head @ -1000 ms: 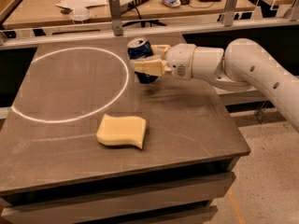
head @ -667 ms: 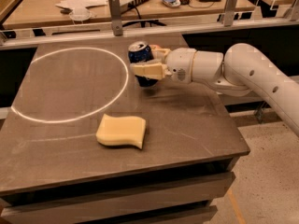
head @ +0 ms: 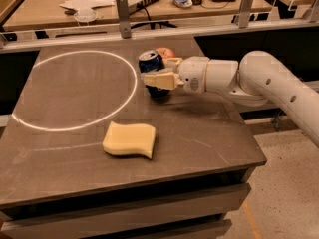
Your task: Place pepsi can upright
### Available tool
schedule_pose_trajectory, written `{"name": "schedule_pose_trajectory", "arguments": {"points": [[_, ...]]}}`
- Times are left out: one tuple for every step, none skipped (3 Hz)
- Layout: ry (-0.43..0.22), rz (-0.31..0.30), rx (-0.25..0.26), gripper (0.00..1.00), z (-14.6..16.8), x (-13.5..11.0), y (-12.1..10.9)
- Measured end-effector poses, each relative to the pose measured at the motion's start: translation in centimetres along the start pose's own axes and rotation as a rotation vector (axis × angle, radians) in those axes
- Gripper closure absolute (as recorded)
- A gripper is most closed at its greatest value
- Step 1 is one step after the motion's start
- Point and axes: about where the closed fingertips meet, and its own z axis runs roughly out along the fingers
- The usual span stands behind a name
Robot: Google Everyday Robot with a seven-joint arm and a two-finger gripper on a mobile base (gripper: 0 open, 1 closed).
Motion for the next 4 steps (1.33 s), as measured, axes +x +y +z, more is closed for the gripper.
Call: {"name": "schedule_pose_trajectory", "arguments": {"points": [[0.015, 0.010, -0.001, 0.20, 0.0, 0.6, 0.2], [0.026, 0.022, 0.005, 0.00, -0.4, 1.2, 0.5], [0.038, 0.033, 0.018, 0.00, -1.1, 1.8, 0.7], [0.108, 0.015, 0.075, 0.00, -3.6, 2.2, 0.2]]}}
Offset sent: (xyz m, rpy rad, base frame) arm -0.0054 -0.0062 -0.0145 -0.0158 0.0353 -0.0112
